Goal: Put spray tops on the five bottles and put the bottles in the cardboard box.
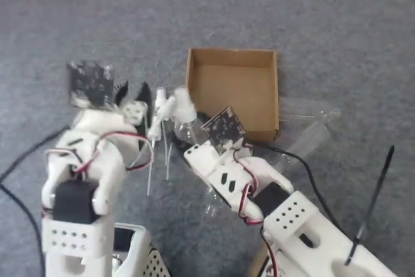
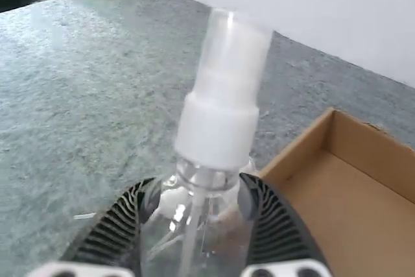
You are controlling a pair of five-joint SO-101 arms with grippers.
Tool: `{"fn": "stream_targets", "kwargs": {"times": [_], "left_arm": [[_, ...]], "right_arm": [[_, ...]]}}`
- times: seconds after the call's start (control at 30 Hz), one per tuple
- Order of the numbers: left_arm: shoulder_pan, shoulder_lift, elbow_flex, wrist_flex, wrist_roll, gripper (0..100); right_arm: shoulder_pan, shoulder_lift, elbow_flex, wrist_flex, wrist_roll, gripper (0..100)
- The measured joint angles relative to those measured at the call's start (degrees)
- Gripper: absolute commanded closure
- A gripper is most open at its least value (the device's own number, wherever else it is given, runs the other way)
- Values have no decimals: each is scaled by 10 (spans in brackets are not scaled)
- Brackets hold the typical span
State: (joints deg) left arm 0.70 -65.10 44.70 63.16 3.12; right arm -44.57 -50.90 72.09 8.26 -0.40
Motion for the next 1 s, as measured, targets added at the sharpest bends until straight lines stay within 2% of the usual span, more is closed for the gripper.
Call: {"fn": "stream_targets", "kwargs": {"times": [0.23,0.33,0.47,0.63,0.77,1.0], "left_arm": [[1,-28,129,-15,-2,800],[32,-31,161,-18,-2,785],[77,-33,193,-36,-2,739],[85,-33,197,-38,-3,724],[74,-34,196,-55,-3,724],[77,-34,227,-107,-3,724]], "right_arm": [[57,0,-131,113,0,993],[62,12,-213,154,0,993],[66,97,-310,183,0,993],[63,229,-404,184,0,993],[65,281,-425,184,0,993],[64,285,-427,220,0,993]]}}
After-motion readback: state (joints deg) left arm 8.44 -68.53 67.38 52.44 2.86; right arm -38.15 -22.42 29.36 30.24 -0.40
